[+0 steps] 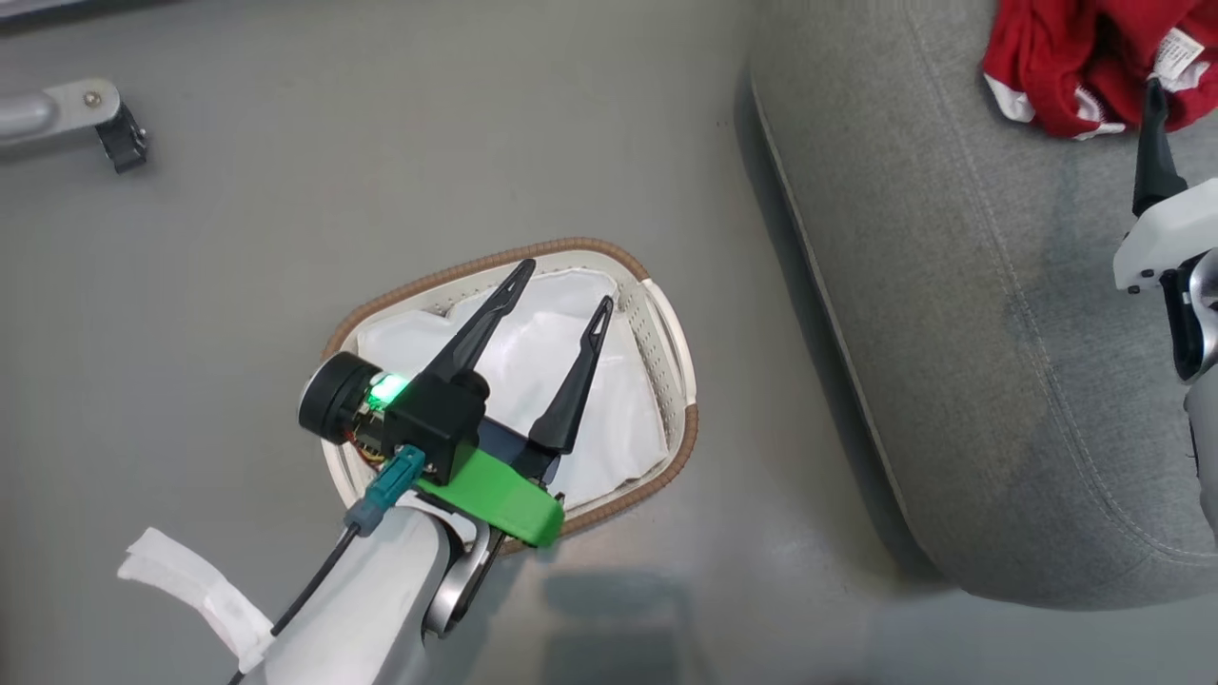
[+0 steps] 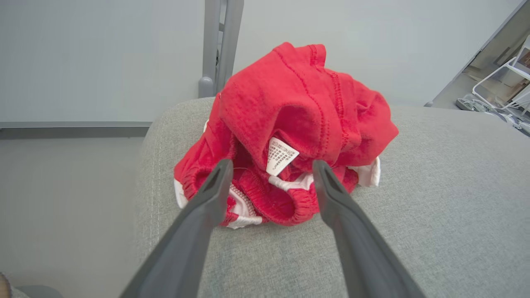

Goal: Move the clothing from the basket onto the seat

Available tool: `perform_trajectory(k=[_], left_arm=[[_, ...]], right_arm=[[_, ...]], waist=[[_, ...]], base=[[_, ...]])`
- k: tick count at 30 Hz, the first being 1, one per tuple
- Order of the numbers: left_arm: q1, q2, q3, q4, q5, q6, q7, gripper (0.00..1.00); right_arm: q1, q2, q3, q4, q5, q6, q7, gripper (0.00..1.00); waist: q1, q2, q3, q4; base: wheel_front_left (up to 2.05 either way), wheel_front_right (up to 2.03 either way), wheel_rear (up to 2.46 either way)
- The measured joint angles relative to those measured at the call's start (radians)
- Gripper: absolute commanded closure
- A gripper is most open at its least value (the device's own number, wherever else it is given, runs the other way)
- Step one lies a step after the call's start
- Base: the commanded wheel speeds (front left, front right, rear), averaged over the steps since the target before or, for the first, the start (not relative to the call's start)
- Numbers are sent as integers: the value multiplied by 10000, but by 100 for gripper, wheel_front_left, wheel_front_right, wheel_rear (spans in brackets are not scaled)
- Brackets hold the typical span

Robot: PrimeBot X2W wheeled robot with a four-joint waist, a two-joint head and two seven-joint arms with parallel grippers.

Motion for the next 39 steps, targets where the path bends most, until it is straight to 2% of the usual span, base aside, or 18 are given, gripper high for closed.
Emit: perform_trajectory(k=[8, 15, 30, 35, 39], left_arm=[[1009, -359, 945, 90, -13, 77, 2, 0], [2237, -642, 2174, 165, -8, 171, -15, 0], [4620, -1053, 4592, -151, 545, 263, -15, 0], [5212, -1214, 5195, -268, 548, 192, -15, 0], [5484, -1300, 5482, -374, 642, 86, -15, 0]], right_arm=[[518, 196, 435, -593, 213, 0, 0, 0], [1389, 591, 635, -1352, 370, 0, 0, 0], [5105, 2429, 863, -4441, 165, 0, 0, 0], [6189, 2598, 1233, -5093, 422, 0, 0, 0], [6756, 2621, 1707, -5216, 1055, 0, 0, 0]], waist=[[0, 0, -1165, 104], [0, 0, -2159, 577], [-1, -1, -3639, 2070], [-1, -1, -3974, 2326], [-1, 0, -4126, 2399]], base=[[0, 0, 0], [0, 0, 0], [0, 0, 0], [0, 0, 0], [0, 0, 0]])
